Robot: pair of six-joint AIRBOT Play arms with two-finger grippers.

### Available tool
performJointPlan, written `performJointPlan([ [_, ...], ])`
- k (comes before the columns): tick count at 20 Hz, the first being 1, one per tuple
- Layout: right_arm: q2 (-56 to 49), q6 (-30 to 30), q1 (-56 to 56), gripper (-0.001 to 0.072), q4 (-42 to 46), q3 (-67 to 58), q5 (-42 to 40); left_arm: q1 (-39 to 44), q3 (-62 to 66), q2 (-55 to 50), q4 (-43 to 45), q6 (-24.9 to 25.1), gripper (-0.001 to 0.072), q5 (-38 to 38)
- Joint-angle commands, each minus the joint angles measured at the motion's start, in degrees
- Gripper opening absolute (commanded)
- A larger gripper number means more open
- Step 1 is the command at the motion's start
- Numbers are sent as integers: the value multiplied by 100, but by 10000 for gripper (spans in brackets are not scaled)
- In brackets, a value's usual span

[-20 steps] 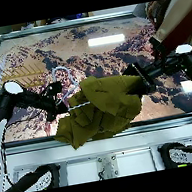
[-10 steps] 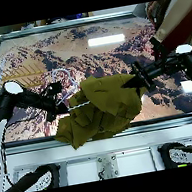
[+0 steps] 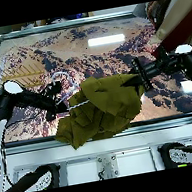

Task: Fold the clothes and pants, and hang the long-sleeved shirts on hangers.

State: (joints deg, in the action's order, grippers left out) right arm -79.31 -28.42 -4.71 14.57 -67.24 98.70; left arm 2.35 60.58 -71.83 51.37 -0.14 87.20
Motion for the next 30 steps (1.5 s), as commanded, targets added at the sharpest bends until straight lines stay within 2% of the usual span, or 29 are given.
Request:
performJointPlan([
  [1, 0, 136, 4, 19, -50, -7, -94, 4, 0, -2, 4, 17, 14, 20],
  [13, 0, 382, 4, 17, -46, -7, -96, 4, 0, -2, 7, 0, 15, -22],
  [14, 0, 382, 4, 16, -46, -7, -96, 4, 0, 0, 9, -223, 16, -24],
  [15, 0, 382, 4, 16, -46, -7, -96, 4, 0, 0, 11, -459, 53, -22],
  [16, 0, 382, 4, 16, -46, -7, -96, 4, 0, 0, 11, -675, 335, -28],
  [17, 0, 382, 4, 16, -46, -7, -96, 4, 0, -2, 9, -984, 479, -90],
  [19, 0, 385, 2, 16, -46, -7, -96, 2, 2, 2, 11, -1480, 480, -205],
  [23, 0, 516, 2, 15, -46, -7, -96, -31, 2, 20, 7, -1971, 480, -391],
  [27, 2, 664, -2, 14, -76, -7, -96, -470, 2, 431, 4, -2621, 480, -876],
  [30, 17, 1266, -17, 13, -503, -7, -96, -1073, 2, 1025, 2, -3268, 479, -1239],
])
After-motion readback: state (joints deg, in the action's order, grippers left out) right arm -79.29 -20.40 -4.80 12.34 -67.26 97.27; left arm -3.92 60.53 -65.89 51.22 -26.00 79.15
